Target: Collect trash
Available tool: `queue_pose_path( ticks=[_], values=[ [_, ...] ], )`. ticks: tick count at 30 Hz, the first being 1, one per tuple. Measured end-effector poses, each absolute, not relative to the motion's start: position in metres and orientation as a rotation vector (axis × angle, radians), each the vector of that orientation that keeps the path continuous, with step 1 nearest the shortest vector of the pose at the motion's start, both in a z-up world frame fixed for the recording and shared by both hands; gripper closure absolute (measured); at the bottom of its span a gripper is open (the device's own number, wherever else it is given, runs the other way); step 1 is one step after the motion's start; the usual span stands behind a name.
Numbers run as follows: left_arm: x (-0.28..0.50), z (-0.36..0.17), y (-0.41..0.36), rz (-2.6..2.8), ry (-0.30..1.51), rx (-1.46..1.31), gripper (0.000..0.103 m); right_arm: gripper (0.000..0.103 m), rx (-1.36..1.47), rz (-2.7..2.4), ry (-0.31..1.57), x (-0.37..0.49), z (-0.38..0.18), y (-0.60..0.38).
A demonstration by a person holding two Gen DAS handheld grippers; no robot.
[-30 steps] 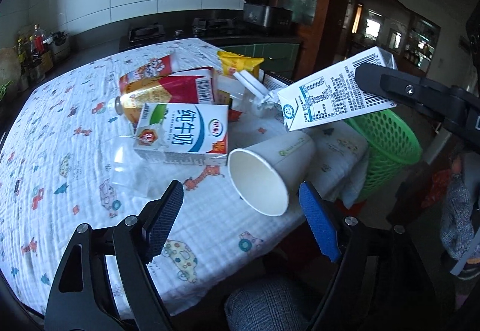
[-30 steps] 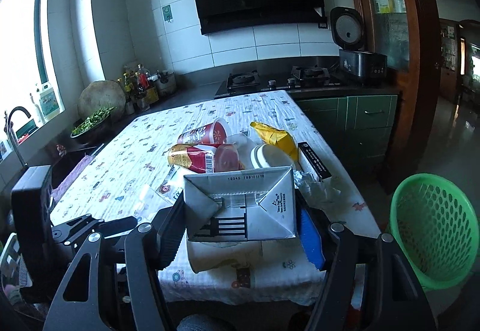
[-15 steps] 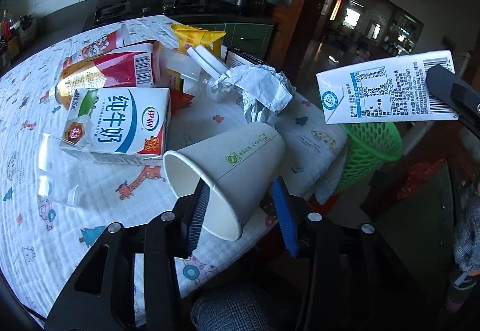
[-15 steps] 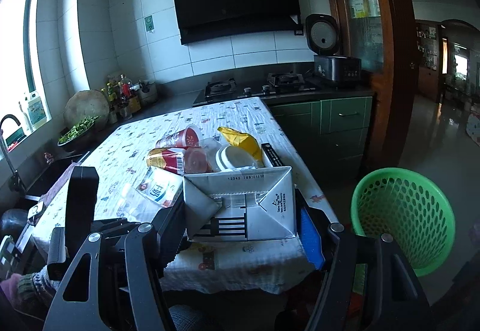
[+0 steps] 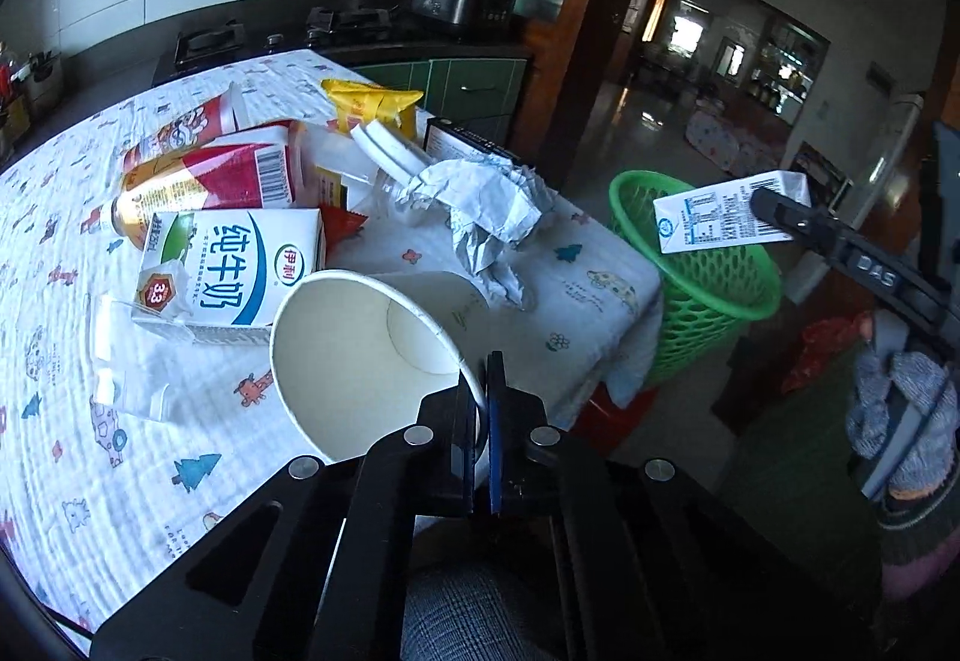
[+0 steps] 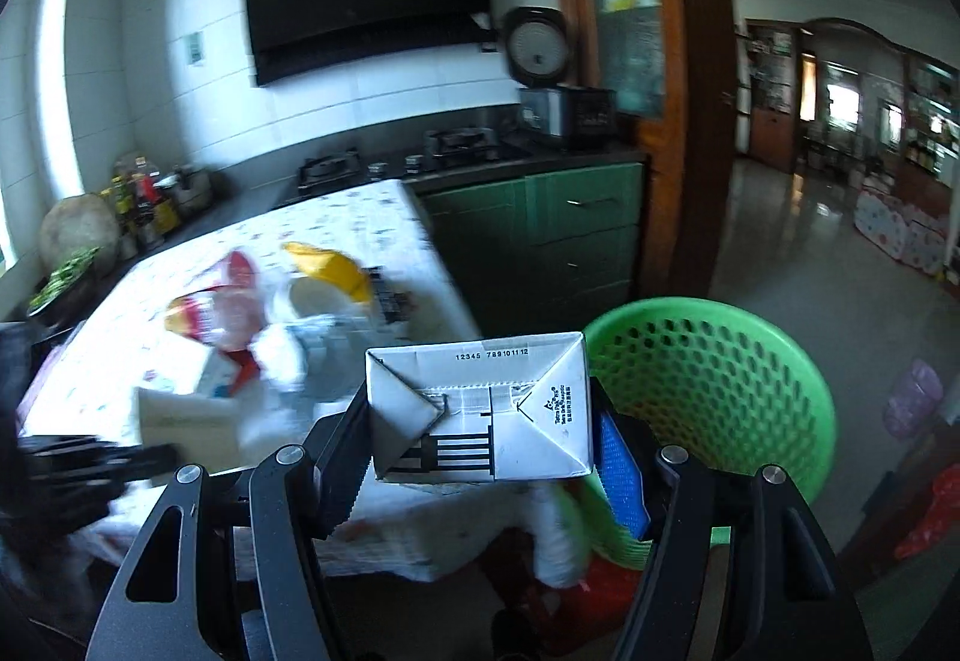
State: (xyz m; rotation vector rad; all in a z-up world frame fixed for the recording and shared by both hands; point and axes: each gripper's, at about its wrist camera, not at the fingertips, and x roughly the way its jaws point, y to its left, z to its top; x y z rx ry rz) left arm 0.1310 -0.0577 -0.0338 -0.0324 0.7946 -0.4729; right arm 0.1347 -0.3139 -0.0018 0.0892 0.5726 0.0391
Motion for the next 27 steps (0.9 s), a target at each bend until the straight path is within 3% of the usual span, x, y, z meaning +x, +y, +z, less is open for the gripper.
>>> queue_pose_path(
  ticks=[7, 15, 27],
  values=[
    [0.124, 0.0, -0.064, -0.523, 0.728, 0.002, 0.101, 0.039, 0.13, -0.103, 0.636, 0.168, -0.033, -0.367],
    [0.167, 0.027, -0.102, -0.608, 0.698, 0.029, 0.101, 0.039, 0.199, -0.178, 0.781, 0.21, -0.088, -0.41],
    [0.231, 0.025, -0.189, -0.721, 0.738, 0.116, 0.101, 0.038, 0.274, -0.187, 0.878, 0.225, -0.126, -0.434]
  ],
)
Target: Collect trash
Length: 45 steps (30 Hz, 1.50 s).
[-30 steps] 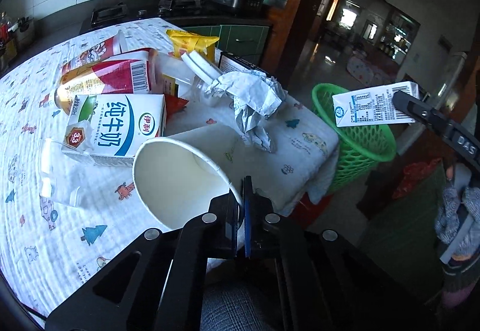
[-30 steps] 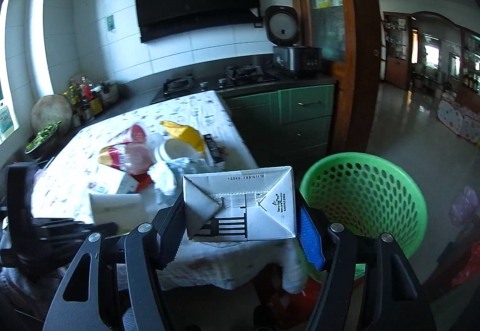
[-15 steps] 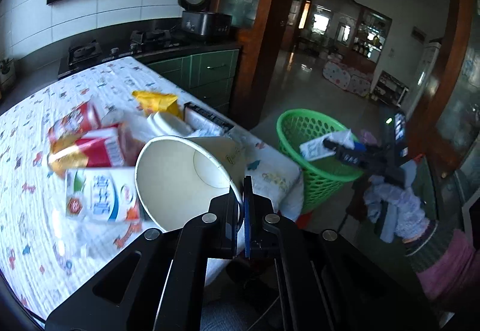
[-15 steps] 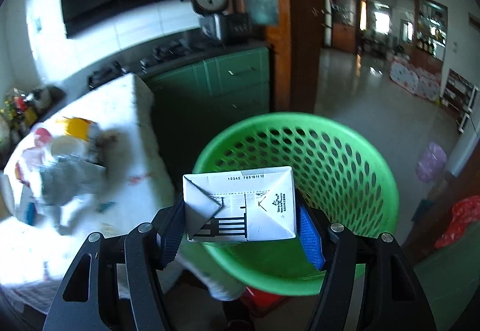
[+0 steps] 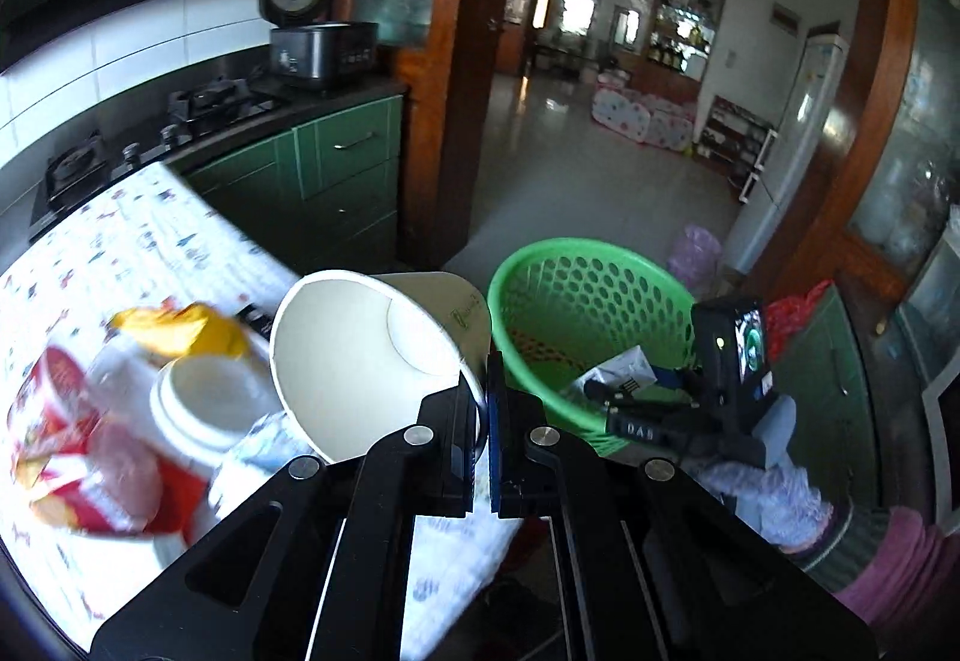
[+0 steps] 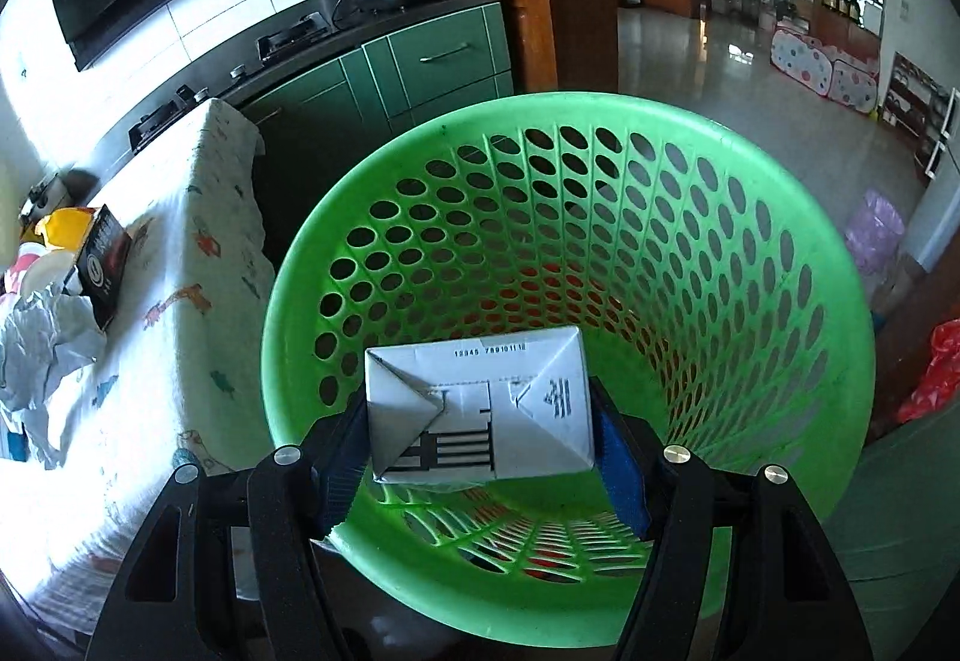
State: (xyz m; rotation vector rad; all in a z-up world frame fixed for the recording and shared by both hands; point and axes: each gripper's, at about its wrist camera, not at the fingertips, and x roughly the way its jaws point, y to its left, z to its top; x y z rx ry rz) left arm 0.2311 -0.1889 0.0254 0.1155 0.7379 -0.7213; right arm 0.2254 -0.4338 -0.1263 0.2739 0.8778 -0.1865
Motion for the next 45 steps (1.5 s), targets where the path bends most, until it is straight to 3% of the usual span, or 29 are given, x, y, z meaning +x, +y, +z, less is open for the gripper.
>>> queue_pose_path(
  ticks=[25, 37, 45],
  values=[
    [0.267, -0.037, -0.312, -0.876, 0.933, 0.198, 0.101, 0.026, 0.189, -0.19, 0.751, 0.163, -0.104, -0.429],
    [0.272, -0.053, -0.318, -0.862, 0.972, 0.216, 0.099, 0.025, 0.221, -0.197, 0.75, 0.152, -0.104, -0.437],
    [0.268, -0.044, -0.301, -0.868, 0.961, 0.175, 0.092, 0.025, 0.208, -0.187, 0.74, 0.15, -0.1, -0.432]
  ],
)
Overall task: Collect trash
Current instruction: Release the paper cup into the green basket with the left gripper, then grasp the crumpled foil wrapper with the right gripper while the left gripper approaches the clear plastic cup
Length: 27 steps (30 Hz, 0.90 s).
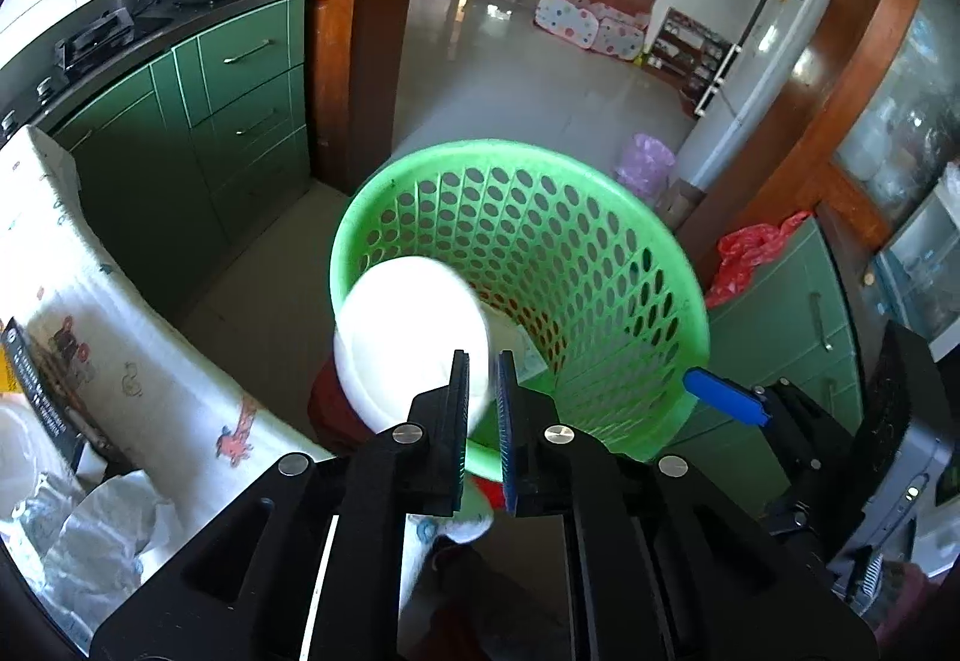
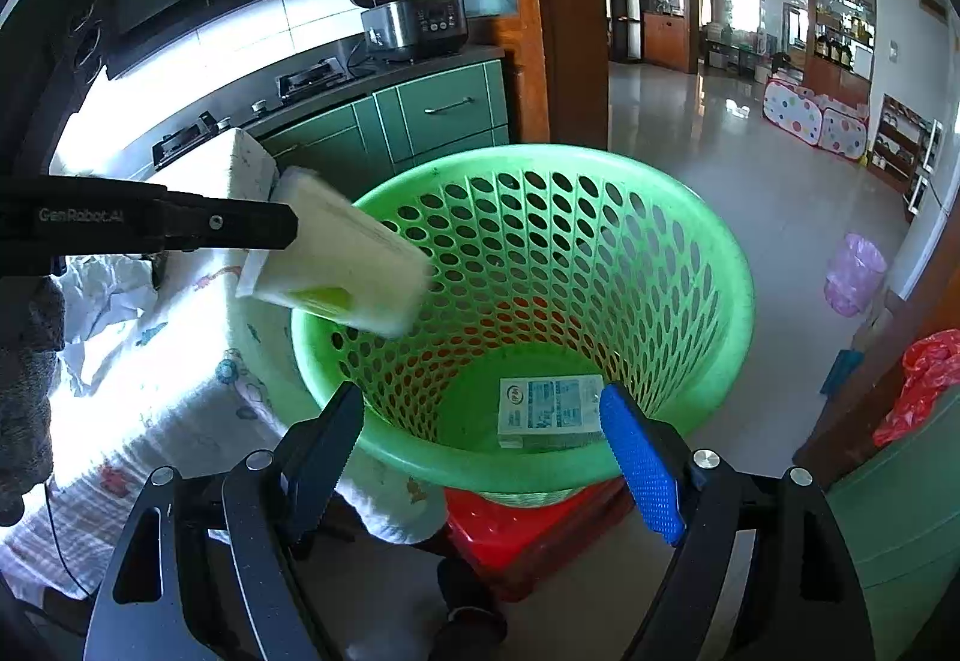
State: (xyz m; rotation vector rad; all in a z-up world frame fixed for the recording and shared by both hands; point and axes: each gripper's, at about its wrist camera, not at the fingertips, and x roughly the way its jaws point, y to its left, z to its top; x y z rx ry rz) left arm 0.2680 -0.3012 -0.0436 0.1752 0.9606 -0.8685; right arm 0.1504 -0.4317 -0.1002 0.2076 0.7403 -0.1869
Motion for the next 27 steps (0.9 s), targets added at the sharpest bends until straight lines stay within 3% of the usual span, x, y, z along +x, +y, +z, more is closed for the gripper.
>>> queue_pose_path(
  ticks=[17, 27],
  values=[
    [0.238, 0.009, -0.205, -0.68, 0.834, 0.139, 0.087, 0.021, 0.19, -0.066, 0.691, 0.15, -0.065, -0.381],
    [0.217, 0.036, -0.114, -0.473, 0.745, 0.098, 0.059, 0.018, 0.135, 0.121, 0.689, 0.169, -0.047, -0.308]
  ],
)
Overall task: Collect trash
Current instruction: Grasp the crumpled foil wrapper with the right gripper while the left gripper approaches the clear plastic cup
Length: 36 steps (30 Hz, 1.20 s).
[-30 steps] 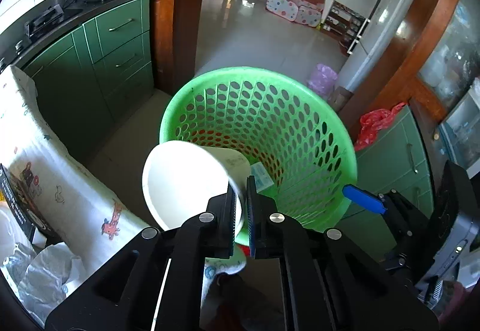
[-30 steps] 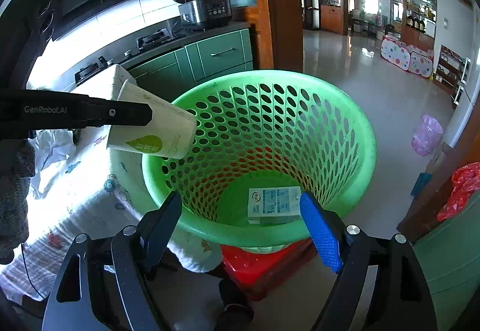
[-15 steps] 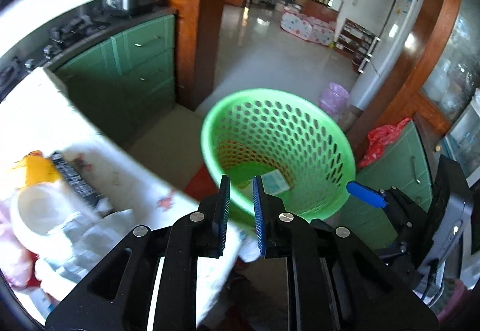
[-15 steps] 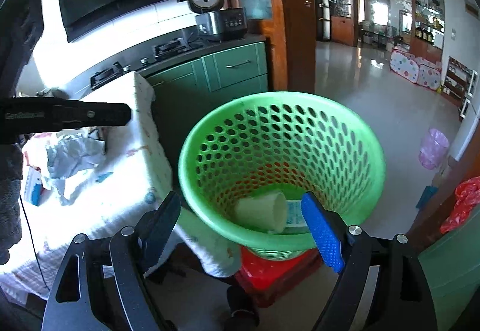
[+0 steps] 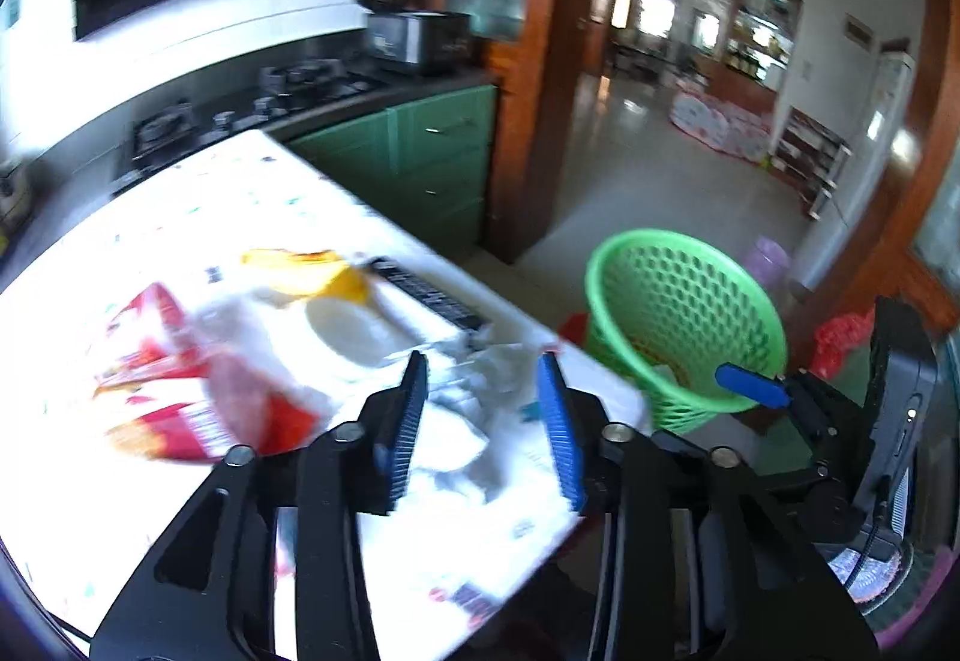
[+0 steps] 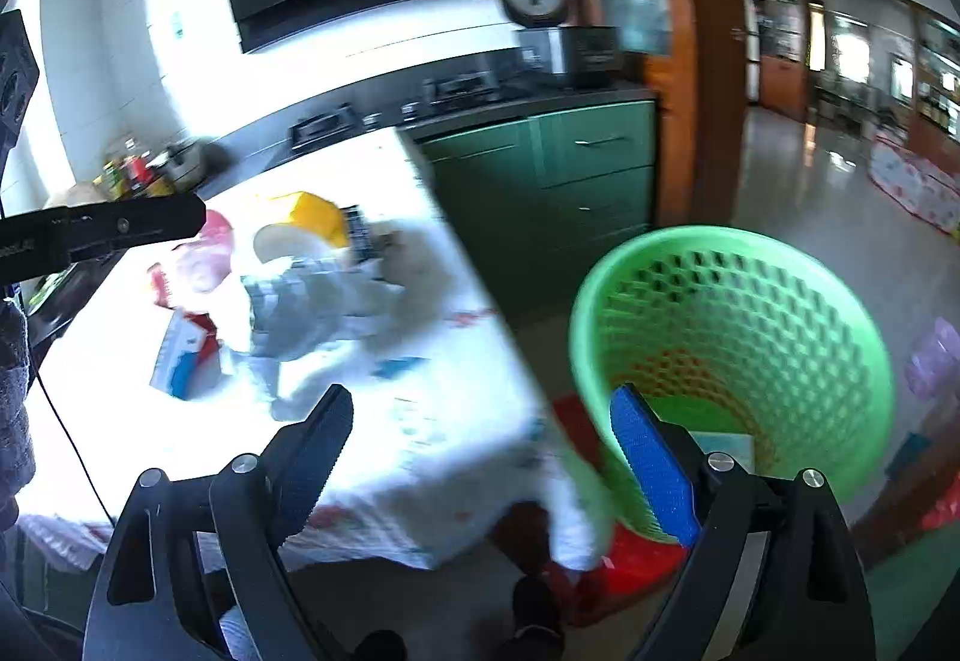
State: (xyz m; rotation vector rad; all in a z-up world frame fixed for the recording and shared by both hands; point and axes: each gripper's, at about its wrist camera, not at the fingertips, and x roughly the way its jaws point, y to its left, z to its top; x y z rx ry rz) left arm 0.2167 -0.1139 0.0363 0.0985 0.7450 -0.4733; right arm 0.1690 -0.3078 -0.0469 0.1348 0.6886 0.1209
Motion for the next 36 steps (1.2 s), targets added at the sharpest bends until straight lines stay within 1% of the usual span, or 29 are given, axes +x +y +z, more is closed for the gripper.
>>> queue_pose_path(
  ticks=[2, 5, 8, 14, 17, 22, 25, 28, 30, 31, 33, 34, 36],
  values=[
    [0.212, 0.039, -0.097, -0.426, 0.728, 0.099, 0.059, 0.017, 0.117, 0.165, 0.694, 0.176, -0.045, -0.29],
    [0.208, 0.039, -0.072, -0.372, 0.719, 0.082, 0.051, 0.015, 0.085, 0.219, 0.693, 0.186, -0.043, -0.268],
    [0.207, 0.04, -0.048, -0.326, 0.716, 0.05, 0.05, 0.014, 0.065, 0.26, 0.697, 0.195, -0.043, -0.249],
    [0.201, 0.032, 0.003, -0.233, 0.719, -0.009, 0.043, 0.012, 0.023, 0.298, 0.69, 0.221, -0.043, -0.22],
    [0.197, 0.024, 0.025, -0.188, 0.733, -0.028, 0.039, 0.011, -0.007, 0.299, 0.696, 0.236, -0.046, -0.207],
    [0.2, 0.006, 0.045, -0.134, 0.773, -0.041, 0.027, 0.011, -0.019, 0.282, 0.727, 0.259, -0.057, -0.197],
    [0.203, -0.007, 0.049, -0.122, 0.801, -0.038, 0.026, 0.011, -0.015, 0.278, 0.743, 0.265, -0.064, -0.194],
    [0.201, -0.018, 0.054, -0.115, 0.816, -0.038, 0.026, 0.018, -0.036, 0.276, 0.735, 0.264, -0.066, -0.19],
    [0.201, -0.022, 0.058, -0.12, 0.826, -0.046, 0.023, 0.025, -0.053, 0.276, 0.729, 0.262, -0.067, -0.189],
    [0.2, -0.023, 0.061, -0.113, 0.827, -0.052, 0.022, 0.027, -0.065, 0.274, 0.726, 0.261, -0.067, -0.188],
    [0.199, -0.024, 0.068, -0.101, 0.834, -0.065, 0.022, 0.034, -0.075, 0.275, 0.718, 0.258, -0.068, -0.188],
    [0.198, -0.025, 0.071, -0.095, 0.835, -0.072, 0.022, 0.036, -0.078, 0.277, 0.716, 0.257, -0.068, -0.188],
    [0.192, -0.025, 0.078, -0.096, 0.833, -0.083, 0.022, 0.044, -0.071, 0.28, 0.711, 0.254, -0.067, -0.189]
  ],
)
